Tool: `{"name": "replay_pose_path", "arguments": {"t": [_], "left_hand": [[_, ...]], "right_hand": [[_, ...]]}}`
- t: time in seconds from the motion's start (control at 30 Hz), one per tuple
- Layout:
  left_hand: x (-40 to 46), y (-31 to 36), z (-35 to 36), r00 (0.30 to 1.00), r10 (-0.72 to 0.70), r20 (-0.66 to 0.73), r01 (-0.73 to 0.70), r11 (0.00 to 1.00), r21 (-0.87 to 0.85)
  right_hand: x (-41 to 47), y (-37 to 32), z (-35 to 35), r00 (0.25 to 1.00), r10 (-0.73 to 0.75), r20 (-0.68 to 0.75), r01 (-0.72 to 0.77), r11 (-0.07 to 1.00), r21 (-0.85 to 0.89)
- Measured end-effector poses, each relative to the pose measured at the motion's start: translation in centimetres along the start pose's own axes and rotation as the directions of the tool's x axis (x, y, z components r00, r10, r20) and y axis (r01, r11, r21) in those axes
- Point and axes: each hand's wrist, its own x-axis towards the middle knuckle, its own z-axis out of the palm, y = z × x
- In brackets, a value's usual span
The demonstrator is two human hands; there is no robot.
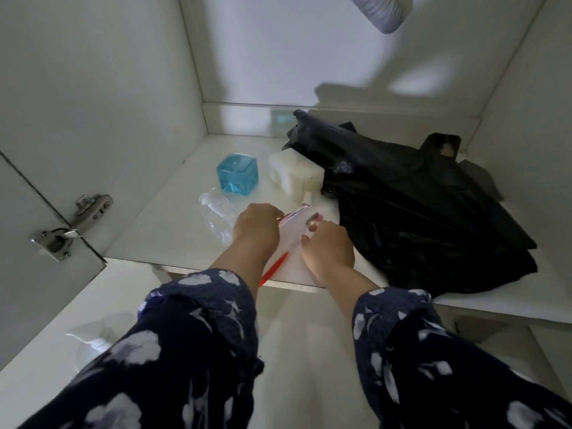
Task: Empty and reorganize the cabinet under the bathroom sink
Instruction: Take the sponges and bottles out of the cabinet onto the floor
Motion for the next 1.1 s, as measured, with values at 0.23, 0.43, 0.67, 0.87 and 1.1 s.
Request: {"name": "replay_pose_path", "arguments": {"t": [0.23, 0.43, 0.67, 0.87, 1.1], "left_hand": [[-0.9, -2.4, -1.2, 0.995, 0.099, 0.018, -0.100, 0.990, 0.100], [-3.2, -3.6, -2.4, 0.998, 0.050, 0.029, -0.054, 0.989, 0.141], [-12.4, -4.8, -3.2, 0.982, -0.188, -0.030, 0.173, 0.946, -0.273], [-22.2, -8.6, -1.2, 0.919, -0.393, -0.024, 0.345, 0.831, -0.436], [-30.3, -13.8, 3.2, 0.847, -0.525, 0.088, 0.511, 0.757, -0.407]], "right_hand": [[0.2, -3.3, 2.1, 0.999, -0.038, 0.025, 0.044, 0.949, -0.312], [-0.7, -2.1, 0.7, 1.000, -0.001, -0.015, -0.002, 0.971, -0.238], [-6.9, -1.3, 0.4, 0.986, -0.146, 0.084, 0.154, 0.983, -0.097], [-14.7, 0.0, 2.9, 0.941, -0.273, 0.200, 0.286, 0.958, -0.037], [-20.1, 3.5, 9.8, 0.869, -0.283, 0.406, 0.324, 0.945, -0.036]]}}
